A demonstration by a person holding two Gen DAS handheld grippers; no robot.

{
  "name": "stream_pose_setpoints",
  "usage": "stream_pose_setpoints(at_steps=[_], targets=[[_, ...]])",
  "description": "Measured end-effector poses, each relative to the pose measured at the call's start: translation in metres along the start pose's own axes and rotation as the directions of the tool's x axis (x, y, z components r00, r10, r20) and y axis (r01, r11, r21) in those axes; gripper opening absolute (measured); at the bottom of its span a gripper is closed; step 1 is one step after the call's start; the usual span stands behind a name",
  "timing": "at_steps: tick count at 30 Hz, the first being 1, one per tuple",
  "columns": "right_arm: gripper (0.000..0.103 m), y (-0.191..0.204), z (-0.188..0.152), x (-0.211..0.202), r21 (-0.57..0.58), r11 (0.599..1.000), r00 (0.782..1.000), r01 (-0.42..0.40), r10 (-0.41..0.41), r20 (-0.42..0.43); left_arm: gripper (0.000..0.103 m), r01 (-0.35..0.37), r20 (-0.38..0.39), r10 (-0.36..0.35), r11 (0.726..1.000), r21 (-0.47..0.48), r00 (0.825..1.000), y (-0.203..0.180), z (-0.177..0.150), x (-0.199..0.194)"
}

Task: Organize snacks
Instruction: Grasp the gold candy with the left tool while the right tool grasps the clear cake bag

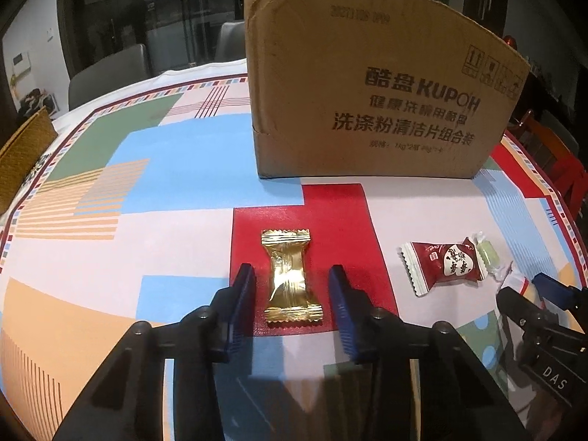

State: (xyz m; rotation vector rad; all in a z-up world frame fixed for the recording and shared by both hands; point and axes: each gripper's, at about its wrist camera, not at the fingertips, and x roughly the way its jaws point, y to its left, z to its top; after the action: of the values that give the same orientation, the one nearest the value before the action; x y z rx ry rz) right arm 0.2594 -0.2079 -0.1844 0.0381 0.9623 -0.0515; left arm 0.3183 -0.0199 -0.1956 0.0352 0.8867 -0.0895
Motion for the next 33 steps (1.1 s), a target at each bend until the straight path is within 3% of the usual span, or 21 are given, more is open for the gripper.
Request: stream_pose_setpoints(at_steps=[4, 7, 18, 33], targets=[[0.043, 0.002, 0.0, -0.002, -0.006, 1.0, 1.0, -0.015, 0.015, 0.005, 0.025, 0.007, 0.004, -0.007, 1.0, -0.002, 1.0, -0.001, 0.0, 0.0], [0.037, 0.004, 0.0, -0.002, -0.01, 1.0, 1.0, -0.019, 0.019, 0.008, 0.022, 0.013, 0.005, -0.013, 1.0, -0.004, 1.0, -0.001, 0.001, 0.0], [0.035, 0.001, 0.001, -0.005, 0.004, 1.0, 1.0, -0.014, 0.014, 0.01, 0.021, 0.025, 0.01, -0.025, 1.0, -0.009, 1.0, 0.0, 0.0, -0.007], [0.035, 0.001, 0.011, -0.032, 0.011, 1.0, 0.997, -0.024, 0.023, 0.074, 0.021, 0.022, 0.056, -0.021, 1.0, -0.014, 0.998, 0.004, 0.002, -0.041]])
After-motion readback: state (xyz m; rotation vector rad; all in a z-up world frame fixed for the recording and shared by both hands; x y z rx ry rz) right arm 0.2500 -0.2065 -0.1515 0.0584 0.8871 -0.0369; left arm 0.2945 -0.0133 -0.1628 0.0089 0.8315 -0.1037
